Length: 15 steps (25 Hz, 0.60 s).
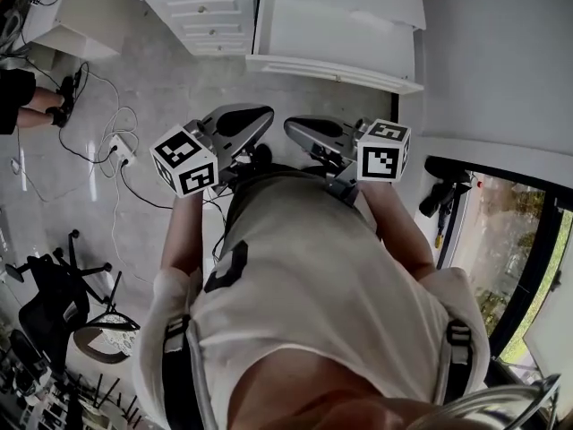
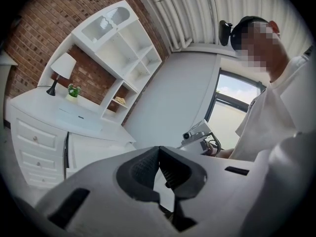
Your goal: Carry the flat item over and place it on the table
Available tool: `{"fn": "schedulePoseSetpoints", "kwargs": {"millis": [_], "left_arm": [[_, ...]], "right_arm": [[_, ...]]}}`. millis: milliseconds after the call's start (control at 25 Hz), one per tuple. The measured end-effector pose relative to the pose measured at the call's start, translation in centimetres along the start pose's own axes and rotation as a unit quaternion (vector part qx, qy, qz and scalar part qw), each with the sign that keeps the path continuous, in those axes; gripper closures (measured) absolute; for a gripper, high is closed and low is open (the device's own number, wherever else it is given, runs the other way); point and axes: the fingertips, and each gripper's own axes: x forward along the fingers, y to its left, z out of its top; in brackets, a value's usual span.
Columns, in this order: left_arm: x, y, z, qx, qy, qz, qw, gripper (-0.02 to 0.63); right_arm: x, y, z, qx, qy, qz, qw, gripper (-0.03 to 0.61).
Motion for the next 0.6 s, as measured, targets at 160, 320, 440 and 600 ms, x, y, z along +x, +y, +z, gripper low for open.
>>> {"fn": "schedulePoseSetpoints", "kwargs": {"millis": [160,320,440,600], "left_arm": [[0.3,-0.6,0.3,0.005,-0.005,0.02,0.9998,0.594],[-0.1,-1.2,-0.5,-0.01,-0.004,0.037,0.9993,0.594],[1.1,-2.5,-1.5,-0.014,0.006,0.039,0.9991,0.594],[3.4,-4.6,-2.8,-0.006,0.021,0.034,0.9992,0.594]], "right_arm": [[-2.1,0.0,0.2,-0.012,-0.001,0.003,1.0,0.568],[-4.3,0.0,-0.5,-0.005,-0.006,0.005,1.0,0.568],[-6.1,-0.1,-0.8,0.008,-0.019,0.007,1.0,0.568],[-8.0,0.2,-1.6,0.01,-0.023,0.015,1.0,0.568]]}}
